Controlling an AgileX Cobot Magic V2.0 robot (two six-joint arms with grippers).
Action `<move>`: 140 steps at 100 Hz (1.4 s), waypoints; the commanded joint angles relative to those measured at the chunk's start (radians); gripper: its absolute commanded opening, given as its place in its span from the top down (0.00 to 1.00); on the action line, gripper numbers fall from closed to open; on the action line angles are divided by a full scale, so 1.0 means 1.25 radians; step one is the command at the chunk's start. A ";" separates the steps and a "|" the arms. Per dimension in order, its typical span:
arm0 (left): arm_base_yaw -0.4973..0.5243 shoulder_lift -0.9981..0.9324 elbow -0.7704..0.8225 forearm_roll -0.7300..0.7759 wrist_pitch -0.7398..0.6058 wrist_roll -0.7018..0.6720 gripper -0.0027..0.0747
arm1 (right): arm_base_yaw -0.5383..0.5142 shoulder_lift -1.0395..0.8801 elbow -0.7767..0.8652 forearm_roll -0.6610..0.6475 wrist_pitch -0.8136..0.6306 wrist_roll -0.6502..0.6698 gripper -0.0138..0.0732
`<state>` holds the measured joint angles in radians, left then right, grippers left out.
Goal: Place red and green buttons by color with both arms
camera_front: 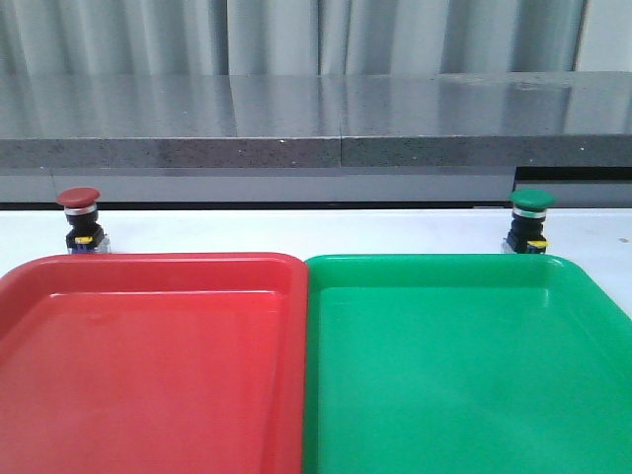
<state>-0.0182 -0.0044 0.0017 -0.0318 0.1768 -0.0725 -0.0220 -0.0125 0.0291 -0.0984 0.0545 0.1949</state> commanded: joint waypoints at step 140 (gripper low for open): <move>0.002 0.293 -0.378 -0.068 0.087 -0.011 0.99 | -0.002 -0.006 -0.016 -0.008 -0.060 -0.004 0.91</move>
<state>-0.0182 0.2785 -0.3822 -0.1065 0.2763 -0.0784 -0.0220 -0.0125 0.0291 -0.0984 0.0545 0.1949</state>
